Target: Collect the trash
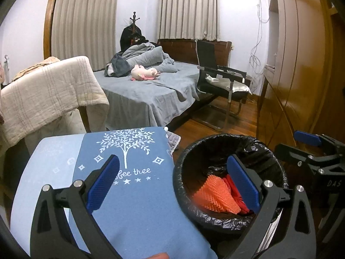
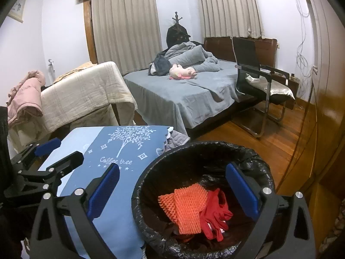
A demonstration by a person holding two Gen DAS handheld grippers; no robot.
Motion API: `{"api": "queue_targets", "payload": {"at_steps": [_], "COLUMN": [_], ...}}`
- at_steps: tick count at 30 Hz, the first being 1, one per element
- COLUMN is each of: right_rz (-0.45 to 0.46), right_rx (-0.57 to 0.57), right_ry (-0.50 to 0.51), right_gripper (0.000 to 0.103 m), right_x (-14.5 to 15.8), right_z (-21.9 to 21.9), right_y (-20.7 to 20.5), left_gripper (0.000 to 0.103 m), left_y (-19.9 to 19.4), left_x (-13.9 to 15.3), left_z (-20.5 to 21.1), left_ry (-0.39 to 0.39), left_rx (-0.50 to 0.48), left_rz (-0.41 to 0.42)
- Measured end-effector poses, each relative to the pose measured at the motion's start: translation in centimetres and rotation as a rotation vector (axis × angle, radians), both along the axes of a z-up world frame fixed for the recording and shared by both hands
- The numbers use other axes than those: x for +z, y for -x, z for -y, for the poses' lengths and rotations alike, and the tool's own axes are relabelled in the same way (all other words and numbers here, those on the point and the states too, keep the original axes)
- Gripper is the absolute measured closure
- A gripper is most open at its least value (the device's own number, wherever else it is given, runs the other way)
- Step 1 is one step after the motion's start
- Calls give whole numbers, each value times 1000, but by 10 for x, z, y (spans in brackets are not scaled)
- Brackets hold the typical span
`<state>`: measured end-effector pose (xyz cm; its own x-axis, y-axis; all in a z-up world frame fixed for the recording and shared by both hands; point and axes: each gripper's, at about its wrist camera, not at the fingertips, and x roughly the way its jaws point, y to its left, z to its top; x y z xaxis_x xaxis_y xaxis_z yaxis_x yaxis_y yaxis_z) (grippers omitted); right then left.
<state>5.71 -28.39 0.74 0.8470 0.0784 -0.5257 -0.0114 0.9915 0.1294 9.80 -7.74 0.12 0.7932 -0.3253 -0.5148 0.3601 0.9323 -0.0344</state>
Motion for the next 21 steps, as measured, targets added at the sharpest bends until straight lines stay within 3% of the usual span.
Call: {"api": "queue_targets", "payload": {"at_steps": [21], "right_rz": [2], "right_rx": [3], "right_ry": [6], "right_gripper": [6], "right_x": [1], "right_z": [-2], "right_y": [0], "left_gripper": [6], "left_y": [2], "left_x": [5], "left_z": [-5], "left_ry": [2], "left_rx": [4], "left_rz": [1]}}
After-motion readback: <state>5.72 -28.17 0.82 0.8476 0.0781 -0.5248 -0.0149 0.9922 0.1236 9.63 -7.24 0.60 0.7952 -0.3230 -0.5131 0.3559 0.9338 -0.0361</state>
